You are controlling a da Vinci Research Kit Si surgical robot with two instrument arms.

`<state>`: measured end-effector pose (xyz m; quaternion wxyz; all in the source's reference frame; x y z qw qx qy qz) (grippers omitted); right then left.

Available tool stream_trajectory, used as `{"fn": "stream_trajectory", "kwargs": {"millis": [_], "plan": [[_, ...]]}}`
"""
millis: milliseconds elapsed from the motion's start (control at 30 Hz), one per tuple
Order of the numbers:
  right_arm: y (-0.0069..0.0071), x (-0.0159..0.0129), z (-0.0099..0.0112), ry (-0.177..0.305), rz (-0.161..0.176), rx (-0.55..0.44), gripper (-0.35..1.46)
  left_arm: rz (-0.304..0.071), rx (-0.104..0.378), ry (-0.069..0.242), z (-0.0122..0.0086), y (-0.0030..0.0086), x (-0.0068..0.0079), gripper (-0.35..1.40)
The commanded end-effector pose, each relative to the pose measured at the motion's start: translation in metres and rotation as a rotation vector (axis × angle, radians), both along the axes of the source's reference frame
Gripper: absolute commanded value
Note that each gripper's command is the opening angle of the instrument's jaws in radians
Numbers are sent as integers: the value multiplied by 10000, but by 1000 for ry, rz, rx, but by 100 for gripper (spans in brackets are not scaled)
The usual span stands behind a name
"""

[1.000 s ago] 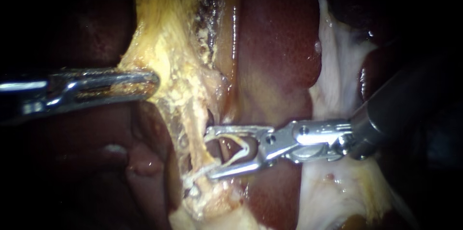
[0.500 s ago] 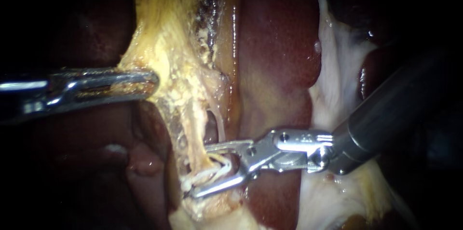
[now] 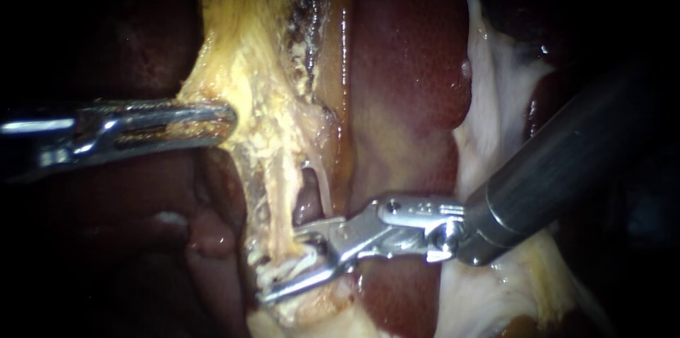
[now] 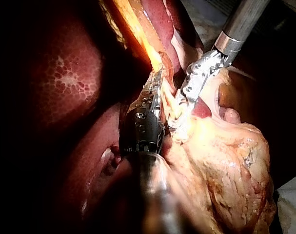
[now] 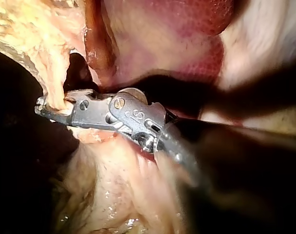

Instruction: Clipping second clip left tube

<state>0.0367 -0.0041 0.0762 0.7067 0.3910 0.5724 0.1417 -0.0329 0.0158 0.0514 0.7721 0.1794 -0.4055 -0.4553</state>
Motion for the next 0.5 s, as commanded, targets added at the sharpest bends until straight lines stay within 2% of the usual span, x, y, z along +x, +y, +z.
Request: {"fn": "stream_trajectory", "kwargs": {"millis": [33, 500], "plan": [[3, -2, -1, -5, -3, -3, -35, -1, -1, 0, 0, 0, 0, -35], [3, -6, 3, -14, -4, -1, -34, -1, -1, 0, 4, 2, 1, -35]]}}
